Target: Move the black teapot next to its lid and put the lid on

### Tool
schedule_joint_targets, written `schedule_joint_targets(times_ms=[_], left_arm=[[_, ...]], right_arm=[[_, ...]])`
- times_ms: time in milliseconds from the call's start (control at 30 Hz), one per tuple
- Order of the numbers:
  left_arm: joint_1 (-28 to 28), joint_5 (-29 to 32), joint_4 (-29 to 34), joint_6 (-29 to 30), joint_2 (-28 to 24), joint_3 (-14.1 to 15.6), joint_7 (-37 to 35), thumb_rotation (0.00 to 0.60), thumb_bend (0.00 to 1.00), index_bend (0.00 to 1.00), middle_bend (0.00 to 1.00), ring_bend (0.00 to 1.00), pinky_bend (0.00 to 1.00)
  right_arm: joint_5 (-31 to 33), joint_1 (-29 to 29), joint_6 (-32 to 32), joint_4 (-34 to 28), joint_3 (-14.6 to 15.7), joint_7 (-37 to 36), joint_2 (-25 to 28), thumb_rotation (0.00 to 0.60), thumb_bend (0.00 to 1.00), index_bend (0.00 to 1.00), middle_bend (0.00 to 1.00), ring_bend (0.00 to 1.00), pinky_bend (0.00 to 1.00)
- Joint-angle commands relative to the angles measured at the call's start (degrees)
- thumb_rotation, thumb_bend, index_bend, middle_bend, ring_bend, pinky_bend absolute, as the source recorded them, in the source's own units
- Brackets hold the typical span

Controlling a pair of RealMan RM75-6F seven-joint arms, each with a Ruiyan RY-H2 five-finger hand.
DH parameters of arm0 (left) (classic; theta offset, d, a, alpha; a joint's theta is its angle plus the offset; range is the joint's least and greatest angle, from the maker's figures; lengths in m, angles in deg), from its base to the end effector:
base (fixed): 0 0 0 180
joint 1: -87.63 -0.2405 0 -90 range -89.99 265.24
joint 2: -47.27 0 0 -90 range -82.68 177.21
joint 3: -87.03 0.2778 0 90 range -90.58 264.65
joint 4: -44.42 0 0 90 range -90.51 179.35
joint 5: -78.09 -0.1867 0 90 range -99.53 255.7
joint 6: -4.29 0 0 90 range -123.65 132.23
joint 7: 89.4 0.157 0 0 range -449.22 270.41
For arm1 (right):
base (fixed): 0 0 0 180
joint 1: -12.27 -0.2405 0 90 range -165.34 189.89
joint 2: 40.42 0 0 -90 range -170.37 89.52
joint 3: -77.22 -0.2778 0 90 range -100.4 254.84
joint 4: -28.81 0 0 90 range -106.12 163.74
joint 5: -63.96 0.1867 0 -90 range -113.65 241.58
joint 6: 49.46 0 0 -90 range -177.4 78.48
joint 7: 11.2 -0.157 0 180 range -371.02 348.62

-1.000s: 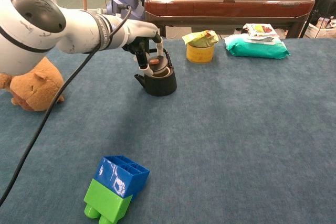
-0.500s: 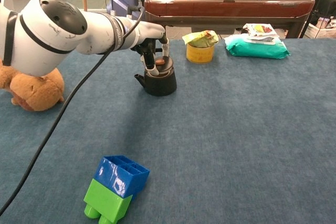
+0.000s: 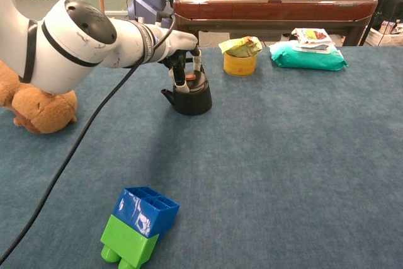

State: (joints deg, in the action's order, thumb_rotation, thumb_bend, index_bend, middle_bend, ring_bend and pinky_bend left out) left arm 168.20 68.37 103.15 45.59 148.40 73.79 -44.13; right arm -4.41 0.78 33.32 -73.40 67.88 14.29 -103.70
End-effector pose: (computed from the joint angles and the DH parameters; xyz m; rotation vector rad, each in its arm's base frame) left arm -0.0142 0.4793 -0.0546 -1.8714 -0.9400 -0.6215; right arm -0.3013 -0.2425 0.2035 1.2916 -0.7620 0.6634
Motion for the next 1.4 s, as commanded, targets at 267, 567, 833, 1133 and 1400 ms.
schedule_joint_targets(times_ms=[267, 567, 833, 1133, 1400], left_arm=[[-0.1, 0.7, -0.6, -0.7, 0.1, -0.2, 0.9, 0.6, 0.26, 0.35, 0.89, 0.94, 1.0], [-0.2, 0.9, -0.3, -0.7, -0.2, -0.6, 0.9, 0.6, 0.27, 0.22, 0.89, 0.94, 1.0], [-1.3, -1.6, 3.0, -0.1, -2.2, -1.0, -0.8, 0.6, 0.26, 0.2, 0.89, 0.94, 1.0], [-3.8, -7.0, 12.2, 1.3, -7.5, 0.8, -2.8, 0.6, 0.26, 0.3, 0.89, 0.94, 1.0], [-3.9, -9.6, 16.0, 2.2, -8.6, 3.2, -2.5, 0.6, 0.27, 0.32, 0.89, 0.94, 1.0]], right_arm=[[0.4, 0.0, -0.4, 0.0, 0.0, 0.0, 0.0, 0.6, 0.09, 0.32, 0.36, 0.18, 0.22], [0.3, 0.0, -0.2, -0.4, 0.0, 0.4, 0.2, 0.6, 0.09, 0.32, 0.36, 0.18, 0.22], [0.3, 0.1, -0.1, -0.6, 0.0, 0.3, 0.3, 0.6, 0.09, 0.32, 0.36, 0.18, 0.22], [0.2, -0.2, -0.6, -0.5, 0.2, 0.7, -0.3, 0.6, 0.09, 0.32, 0.36, 0.18, 0.22], [0.0, -0.4, -0.5, -1.0, 0.2, 1.6, -0.6, 0.6, 0.09, 0.32, 0.36, 0.18, 0.22]])
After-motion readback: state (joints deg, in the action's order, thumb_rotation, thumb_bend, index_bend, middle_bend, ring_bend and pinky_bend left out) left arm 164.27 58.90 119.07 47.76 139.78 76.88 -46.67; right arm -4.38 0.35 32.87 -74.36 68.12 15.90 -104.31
